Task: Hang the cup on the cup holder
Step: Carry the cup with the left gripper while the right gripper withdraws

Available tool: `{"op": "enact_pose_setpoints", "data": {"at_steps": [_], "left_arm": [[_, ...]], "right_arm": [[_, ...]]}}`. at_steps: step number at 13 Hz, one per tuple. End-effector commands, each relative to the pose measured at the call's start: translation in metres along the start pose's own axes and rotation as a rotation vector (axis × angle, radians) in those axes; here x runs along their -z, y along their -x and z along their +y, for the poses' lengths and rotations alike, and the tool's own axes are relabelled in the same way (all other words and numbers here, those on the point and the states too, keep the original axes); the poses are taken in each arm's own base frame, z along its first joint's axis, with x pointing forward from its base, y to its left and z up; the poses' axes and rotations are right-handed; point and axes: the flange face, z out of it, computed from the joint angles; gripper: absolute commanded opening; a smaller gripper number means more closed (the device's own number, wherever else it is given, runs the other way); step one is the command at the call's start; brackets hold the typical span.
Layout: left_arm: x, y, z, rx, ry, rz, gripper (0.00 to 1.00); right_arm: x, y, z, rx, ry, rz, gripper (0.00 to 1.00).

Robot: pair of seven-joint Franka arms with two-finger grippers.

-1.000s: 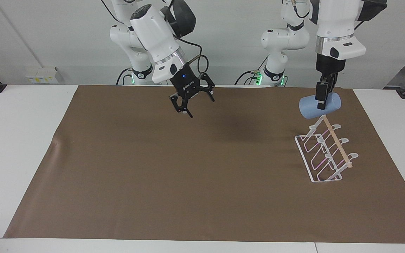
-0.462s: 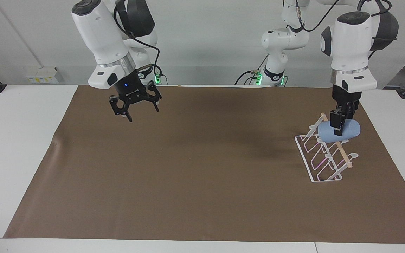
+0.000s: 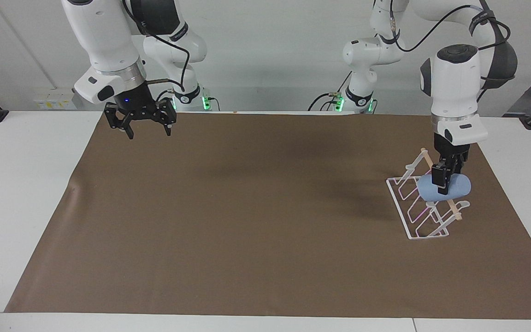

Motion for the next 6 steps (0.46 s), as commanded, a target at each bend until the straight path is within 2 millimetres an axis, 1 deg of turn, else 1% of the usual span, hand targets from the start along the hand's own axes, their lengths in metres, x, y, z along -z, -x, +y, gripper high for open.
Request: {"op": "enact_pose_setpoints", "data": {"at_steps": [1,2,3,4,5,6], "left_arm": [[-0.012,0.007,-0.002,-0.012,-0.006,0.031,0.0],[-0.016,0.007,-0.001,-0.024,-0.011,0.042,0.0],[-0.016,0.007,-0.002,-0.019,-0.011,0.043,0.0],[-0.017,0.008,-0.001,-0.016,-0.013,0.042,0.0],[-0.02,0.011,-0.002,-0.017,-0.017,0.036,0.0],[-0.023,0.014,-0.002,-0.01,-0.016,0.034,0.0]], "right_arm": [[0.019,0.006,0.029,-0.049,0.012,-0.01,1.0],[0.02,0.008,0.044,-0.06,0.012,-0.012,1.0],[0.021,0.01,0.066,-0.072,0.011,-0.007,1.0],[0.017,0.012,0.084,-0.083,-0.002,-0.007,1.0],[0.017,0.019,0.099,-0.107,-0.025,-0.003,1.0],[0.01,0.024,0.104,-0.121,-0.039,-0.019,1.0]]}}
